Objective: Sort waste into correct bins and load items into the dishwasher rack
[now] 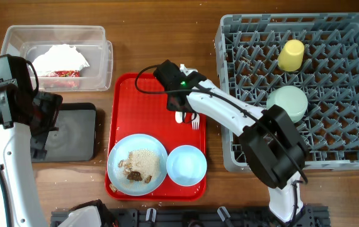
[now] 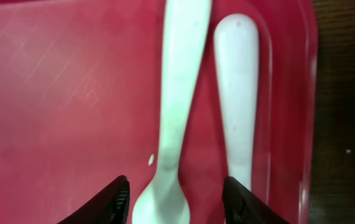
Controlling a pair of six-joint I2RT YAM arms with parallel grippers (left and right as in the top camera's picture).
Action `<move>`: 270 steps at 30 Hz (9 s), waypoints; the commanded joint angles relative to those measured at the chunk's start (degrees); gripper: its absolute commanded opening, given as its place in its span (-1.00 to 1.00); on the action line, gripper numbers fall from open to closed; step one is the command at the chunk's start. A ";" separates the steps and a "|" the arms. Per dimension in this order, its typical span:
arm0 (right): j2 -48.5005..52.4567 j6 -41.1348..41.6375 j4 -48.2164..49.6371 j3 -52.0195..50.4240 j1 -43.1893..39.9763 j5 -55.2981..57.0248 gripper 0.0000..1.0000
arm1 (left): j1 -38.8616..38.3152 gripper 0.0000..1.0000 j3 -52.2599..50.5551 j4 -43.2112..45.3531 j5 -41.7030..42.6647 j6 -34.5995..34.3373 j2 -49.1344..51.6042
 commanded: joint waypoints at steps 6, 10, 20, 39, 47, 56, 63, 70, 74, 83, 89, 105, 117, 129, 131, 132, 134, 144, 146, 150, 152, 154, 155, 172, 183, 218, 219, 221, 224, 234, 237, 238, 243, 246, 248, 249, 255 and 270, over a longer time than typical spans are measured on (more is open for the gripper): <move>3.80 1.33 1.27 -0.02 -0.11 -4.63 -0.03 | 0.22 1.00 -0.17 -0.07 -0.96 -0.94 -0.31; 4.76 3.69 -0.07 -0.02 -0.11 -6.67 -0.04 | 0.22 1.00 -0.17 -0.07 -0.94 -0.94 -0.31; 4.70 4.20 -0.70 0.72 -0.11 -7.34 -0.54 | 0.22 1.00 -0.17 -0.07 -0.96 -0.94 -0.31; -0.55 0.74 -1.18 1.66 -1.36 -7.32 -0.91 | 0.22 1.00 -0.17 -0.07 -0.96 -0.94 -0.31; -4.20 -3.30 1.64 1.66 -3.17 -9.22 -0.43 | 0.22 1.00 -0.17 -0.07 -0.96 -0.94 -0.31; -3.76 -10.91 -1.86 0.44 -4.13 -0.31 -0.24 | 0.22 1.00 -0.17 -0.07 -0.96 -0.94 -0.31; -3.74 -11.19 -2.67 -3.06 -4.26 -1.16 -0.22 | 0.22 1.00 -0.17 -0.07 -0.96 -0.94 -0.31; -3.74 -12.31 -3.10 -5.86 -4.46 -8.31 -0.23 | 0.22 1.00 -0.17 -0.07 -0.96 -0.94 -0.31; -3.72 -12.85 -3.32 -6.32 -4.46 -8.63 -0.21 | 0.22 1.00 -0.17 -0.07 -0.96 -0.94 -0.31; -3.72 -13.75 -3.30 -9.94 -4.44 -9.60 -0.12 | 0.22 1.00 -0.17 -0.07 -0.96 -0.94 -0.31; -3.72 -13.73 -3.10 -9.94 -4.44 -10.34 -0.45 | 0.22 1.00 -0.17 -0.07 -0.96 -0.94 -0.31; -3.78 -13.79 -5.84 -3.04 -5.79 -10.32 -0.79 | 0.22 1.00 -0.17 -0.07 -0.96 -0.94 -0.31; -6.40 -23.85 -13.62 15.17 -19.80 -9.49 -0.80 | 0.22 1.00 -0.17 -0.07 -0.96 -0.94 -0.31; -7.48 -37.46 -13.77 15.34 -30.32 -10.40 -0.42 | 0.22 1.00 -0.17 -0.07 -0.96 -0.94 -0.31; -7.48 -37.40 -14.10 15.34 -30.32 -11.65 -0.42 | 0.22 1.00 -0.17 -0.07 -0.96 -0.94 -0.31; -7.48 -37.62 -14.10 15.34 -30.32 -12.57 -0.42 | 0.22 1.00 -0.17 -0.07 -0.96 -0.94 -0.31; -7.48 -37.73 -14.12 15.34 -30.21 -15.41 -0.41 | 0.22 1.00 -0.17 -0.07 -0.96 -0.94 -0.31; -7.48 -35.71 -16.09 15.34 -30.21 -16.59 0.25 | 0.22 1.00 -0.17 -0.07 -0.96 -0.94 -0.31; -7.50 -34.53 -16.28 15.34 -30.21 -17.97 0.27 | 0.22 1.00 -0.17 -0.07 -0.94 -0.94 -0.31; -7.54 -34.56 -16.22 15.37 -29.49 -24.11 0.33 | 0.22 1.00 -0.17 -0.07 -0.96 -0.94 -0.31; -7.54 -33.94 -16.06 15.37 -28.06 -25.35 0.35 | 0.22 1.00 -0.17 -0.07 -0.96 -0.94 -0.31; -7.54 -31.56 -15.52 15.37 -25.92 -25.33 0.36 | 0.22 1.00 -0.17 -0.07 -0.96 -0.94 -0.31; -7.54 -30.80 -15.15 15.37 -24.70 -25.35 0.36 | 0.22 1.00 -0.17 -0.07 -0.96 -0.94 -0.31; 0.07 7.45 -8.90 12.07 -3.78 -5.73 0.64 | 0.22 1.00 -0.17 -0.07 -0.96 -0.94 -0.31; 9.35 17.97 -7.28 12.07 1.53 -13.68 0.60 | 0.22 1.00 -0.17 -0.07 -0.96 -0.94 -0.31; 13.81 17.84 -13.20 12.07 3.87 -12.31 0.01 | 0.22 1.00 -0.17 -0.07 -0.94 -0.94 -0.31; 13.81 17.84 -13.57 12.07 3.87 -11.69 0.00 | 0.22 1.00 -0.17 -0.07 -0.96 -0.94 -0.31; 13.81 17.68 -13.88 12.07 3.87 -10.86 -0.01 | 0.22 1.00 -0.17 -0.07 -0.96 -0.94 -0.31; 13.81 14.32 -13.31 12.07 3.87 -10.49 -0.28 | 0.22 1.00 -0.17 -0.07 -0.96 -0.94 -0.31; 13.81 10.08 -13.03 12.22 3.85 -9.60 -0.34 | 0.22 1.00 -0.17 -0.07 -0.96 -0.94 -0.31; 13.79 8.46 -13.49 13.42 3.61 -9.60 -0.31 | 0.22 1.00 -0.17 -0.07 -0.96 -0.94 -0.31; 13.77 7.65 -13.79 14.08 3.45 -9.62 -0.31 | 0.22 1.00 -0.17 -0.07 -0.96 -0.94 -0.31; 13.14 3.93 -15.30 17.35 2.51 -9.57 -0.33 | 0.22 1.00 -0.17 -0.07 -0.96 -0.94 -0.31; 12.00 2.97 -15.78 17.84 1.77 -9.55 -0.34 | 0.22 1.00 -0.17 -0.07 -0.96 -0.94 -0.31; 10.67 2.71 -16.06 17.84 1.05 -9.14 -0.34 | 0.22 1.00 -0.17 -0.07 -0.96 -0.94 -0.31; 10.01 2.67 -16.20 17.84 0.70 -8.79 -0.34 | 0.22 1.00 -0.17 -0.07 -0.96 -0.94 -0.31; 3.93 -3.43 -16.22 17.84 -2.73 -8.52 -0.32 | 0.22 1.00 -0.17 -0.07 -0.94 -0.94 -0.31; -9.99 -21.86 -16.26 17.81 -20.61 -5.49 -0.21 | 0.22 1.00 -0.17 -0.07 -0.96 -0.94 -0.31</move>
